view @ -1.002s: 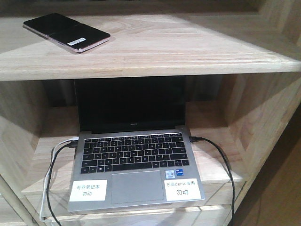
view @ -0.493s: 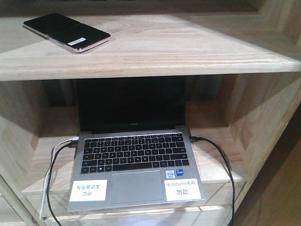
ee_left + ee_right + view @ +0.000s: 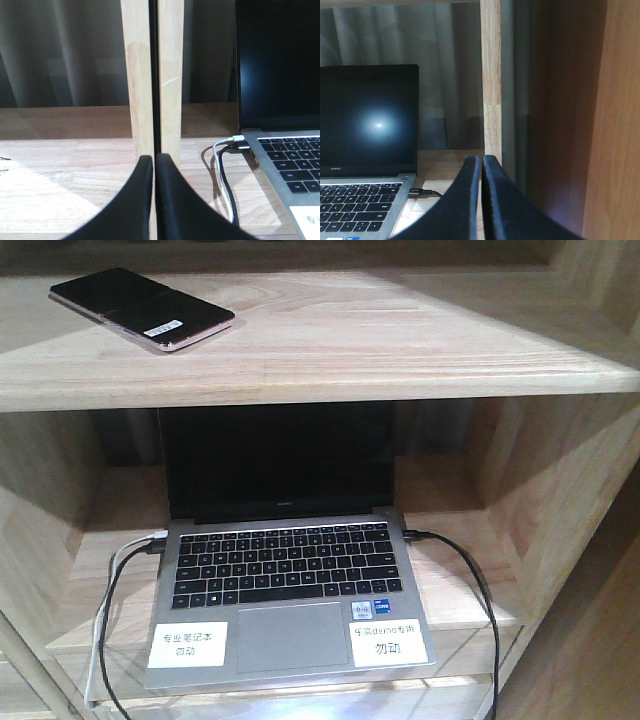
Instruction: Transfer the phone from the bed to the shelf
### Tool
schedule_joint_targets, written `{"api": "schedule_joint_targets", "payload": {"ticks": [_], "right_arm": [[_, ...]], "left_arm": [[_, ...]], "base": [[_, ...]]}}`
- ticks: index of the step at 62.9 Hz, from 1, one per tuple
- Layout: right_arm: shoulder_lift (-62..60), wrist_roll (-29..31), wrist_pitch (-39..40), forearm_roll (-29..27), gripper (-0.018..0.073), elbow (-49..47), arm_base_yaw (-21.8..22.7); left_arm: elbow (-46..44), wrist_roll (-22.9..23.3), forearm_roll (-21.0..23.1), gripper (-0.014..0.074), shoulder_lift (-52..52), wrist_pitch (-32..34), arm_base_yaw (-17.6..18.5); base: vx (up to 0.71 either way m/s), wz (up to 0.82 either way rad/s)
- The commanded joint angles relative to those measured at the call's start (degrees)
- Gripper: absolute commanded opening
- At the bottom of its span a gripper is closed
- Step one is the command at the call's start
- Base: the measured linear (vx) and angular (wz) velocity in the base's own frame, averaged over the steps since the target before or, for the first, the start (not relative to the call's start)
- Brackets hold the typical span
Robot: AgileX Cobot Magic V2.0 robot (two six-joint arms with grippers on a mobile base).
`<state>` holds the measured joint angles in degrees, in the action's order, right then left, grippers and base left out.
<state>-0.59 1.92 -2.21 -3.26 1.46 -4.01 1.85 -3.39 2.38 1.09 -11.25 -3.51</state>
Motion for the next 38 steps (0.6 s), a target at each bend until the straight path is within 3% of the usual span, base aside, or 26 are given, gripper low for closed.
{"api": "schedule_joint_targets", "payload": {"ticks": [1,38], "right_arm": [[-0.7,0.5,4.3,0.6,-0.0005,0.7,-0.1],[-0.7,0.5,4.3,0.6,-0.0005,0.7,-0.1]], "left_arm": [[0.4,0.0,0.5,0.0001,0.5,4.0,0.0],[0.4,0.0,0.5,0.0001,0.5,4.0,0.0]], "base": [[0.00,0.00],[0.00,0.00]]}}
